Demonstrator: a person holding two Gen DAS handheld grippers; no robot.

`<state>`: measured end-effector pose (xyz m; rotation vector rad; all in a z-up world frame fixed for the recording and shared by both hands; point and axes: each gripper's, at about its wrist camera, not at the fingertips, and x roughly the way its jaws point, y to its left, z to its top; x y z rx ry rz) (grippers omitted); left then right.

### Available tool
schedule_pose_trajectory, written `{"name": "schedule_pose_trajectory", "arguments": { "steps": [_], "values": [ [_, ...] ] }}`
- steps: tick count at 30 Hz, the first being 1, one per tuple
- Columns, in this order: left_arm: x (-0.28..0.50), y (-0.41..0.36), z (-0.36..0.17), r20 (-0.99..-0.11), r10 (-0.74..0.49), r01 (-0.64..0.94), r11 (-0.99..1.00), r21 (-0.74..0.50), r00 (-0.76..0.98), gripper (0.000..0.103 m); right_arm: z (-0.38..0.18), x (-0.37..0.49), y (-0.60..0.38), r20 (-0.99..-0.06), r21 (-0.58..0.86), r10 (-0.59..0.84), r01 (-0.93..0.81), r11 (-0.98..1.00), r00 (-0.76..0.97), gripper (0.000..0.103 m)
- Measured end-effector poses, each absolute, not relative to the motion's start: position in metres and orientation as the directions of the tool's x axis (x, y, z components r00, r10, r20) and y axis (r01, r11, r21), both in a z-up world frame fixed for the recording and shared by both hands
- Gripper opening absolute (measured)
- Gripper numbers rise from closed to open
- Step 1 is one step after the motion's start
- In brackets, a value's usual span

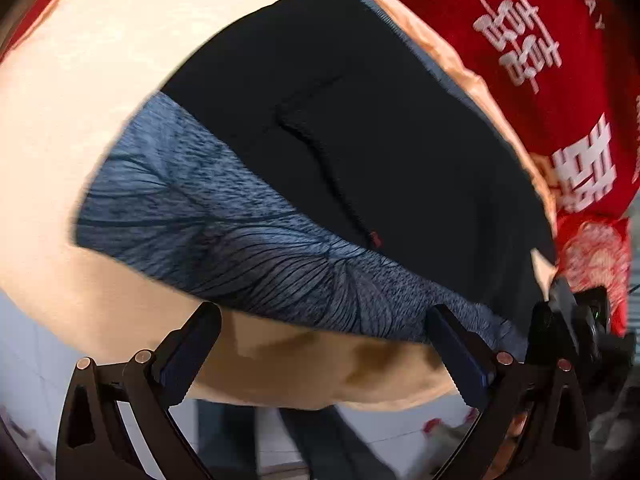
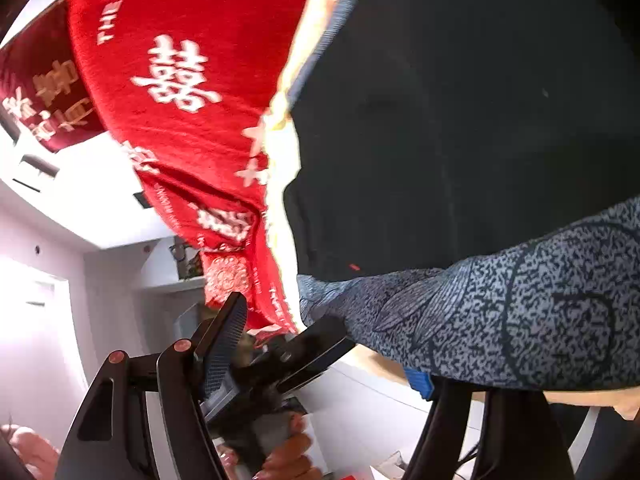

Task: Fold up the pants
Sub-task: 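Grasp the grey patterned cuff with the left gripper while the right gripper grasps the other cuff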

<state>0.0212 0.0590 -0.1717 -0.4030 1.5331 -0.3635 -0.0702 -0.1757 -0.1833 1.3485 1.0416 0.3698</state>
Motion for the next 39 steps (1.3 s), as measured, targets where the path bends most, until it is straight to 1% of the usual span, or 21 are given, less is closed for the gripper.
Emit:
{"name": "schedule_pose_trajectory", "arguments": {
  "steps": [3, 6, 7, 8, 9, 10, 12, 13, 16, 18, 22, 23, 24, 25, 26, 27, 28, 30, 31, 34, 39],
  "values": [
    [0.032, 0.054, -0.171, -0.864, -0.502, -0.088, 0.86, -0.503, 0.029, 0.103, -0.175, -0.07, -0.177, -0.382, 0.917, 0.756, 0.32, 0.239, 0.532, 0.075],
    [0.042, 0.056, -0.173, -0.876, -0.478, -0.137, 0.866, -0.481, 0.058, 0.103, -0.173, -0.073, -0.18, -0.372, 0.921, 0.76, 0.314, 0.23, 0.533, 0.075],
    [0.041, 0.06, -0.174, -0.879, -0.473, -0.143, 0.867, -0.477, 0.063, 0.101, -0.177, -0.077, -0.182, -0.372, 0.92, 0.762, 0.317, 0.229, 0.53, 0.075],
    [0.044, 0.061, -0.175, -0.887, -0.458, -0.15, 0.874, -0.463, 0.067, 0.082, -0.18, -0.078, -0.182, -0.376, 0.918, 0.763, 0.322, 0.231, 0.526, 0.075],
    [0.047, 0.059, -0.179, -0.891, -0.45, -0.149, 0.879, -0.453, 0.054, 0.058, -0.183, -0.081, -0.183, -0.387, 0.913, 0.762, 0.331, 0.238, 0.519, 0.075],
    [0.05, 0.058, -0.182, -0.885, -0.464, -0.145, 0.874, -0.464, 0.034, 0.052, -0.186, -0.085, -0.186, -0.398, 0.908, 0.759, 0.338, 0.247, 0.516, 0.075],
    [0.054, 0.053, -0.184, -0.892, -0.452, -0.124, 0.884, -0.451, 0.024, 0.027, -0.197, -0.096, -0.196, -0.44, 0.888, 0.737, 0.369, 0.274, 0.513, 0.075],
    [0.057, 0.05, -0.183, -0.895, -0.446, -0.102, 0.889, -0.446, 0.018, 0.023, -0.202, -0.101, -0.203, -0.453, 0.881, 0.724, 0.383, 0.276, 0.52, 0.075],
    [0.06, 0.048, -0.172, -0.888, -0.46, -0.061, 0.886, -0.46, 0.021, 0.022, -0.218, -0.126, -0.229, -0.49, 0.857, 0.675, 0.445, 0.258, 0.551, 0.075],
    [0.063, 0.044, -0.162, -0.889, -0.458, -0.005, 0.889, -0.458, 0.011, 0.022, -0.228, -0.147, -0.248, -0.487, 0.854, 0.644, 0.479, 0.206, 0.591, 0.074],
    [0.067, 0.043, -0.156, -0.892, -0.451, 0.052, 0.891, -0.451, -0.012, 0.022, -0.238, -0.177, -0.274, -0.392, 0.879, 0.589, 0.478, 0.012, 0.707, 0.066],
    [0.069, 0.04, -0.156, -0.9, -0.435, 0.072, 0.897, -0.435, -0.016, 0.022, -0.239, -0.181, -0.278, -0.378, 0.878, 0.572, 0.478, -0.029, 0.728, 0.049],
    [0.068, 0.041, -0.156, -0.905, -0.424, 0.082, 0.902, -0.424, -0.018, 0.022, -0.239, -0.185, -0.282, -0.368, 0.874, 0.553, 0.482, -0.07, 0.747, 0.021],
    [0.068, 0.042, -0.156, -0.908, -0.418, 0.086, 0.904, -0.418, -0.022, 0.022, -0.238, -0.188, -0.286, -0.372, 0.863, 0.533, 0.494, -0.103, 0.76, 0.009],
    [0.068, 0.041, -0.157, -0.908, -0.418, 0.084, 0.904, -0.419, -0.029, 0.022, -0.233, -0.19, -0.289, -0.403, 0.847, 0.52, 0.522, -0.098, 0.753, 0.007],
    [0.068, 0.041, -0.157, -0.908, -0.417, 0.081, 0.905, -0.419, -0.033, 0.022, -0.225, -0.188, -0.29, -0.44, 0.836, 0.522, 0.545, -0.058, 0.73, 0.007],
    [0.069, 0.04, -0.156, -0.911, -0.41, 0.08, 0.908, -0.411, -0.035, 0.022, -0.206, -0.18, -0.289, -0.503, 0.823, 0.532, 0.566, 0.053, 0.682, 0.007],
    [0.072, 0.034, -0.148, -0.92, -0.39, 0.1, 0.915, -0.391, -0.036, 0.022, -0.17, -0.162, -0.289, -0.585, 0.797, 0.533, 0.555, 0.238, 0.612, 0.007],
    [0.073, 0.034, -0.144, -0.922, -0.387, 0.112, 0.915, -0.388, -0.035, 0.022, -0.154, -0.153, -0.29, -0.605, 0.789, 0.533, 0.537, 0.3, 0.591, 0.007],
    [0.083, 0.024, -0.123, -0.917, -0.399, 0.139, 0.907, -0.398, -0.02, 0.022, -0.113, -0.121, -0.3, -0.634, 0.773, 0.544, 0.469, 0.427, 0.55, 0.007],
    [0.118, 0.0, -0.089, -0.905, -0.423, 0.166, 0.896, -0.412, 0.038, 0.022, -0.088, -0.061, -0.333, -0.642, 0.766, 0.592, 0.43, 0.477, 0.488, 0.009]
  ]
}}
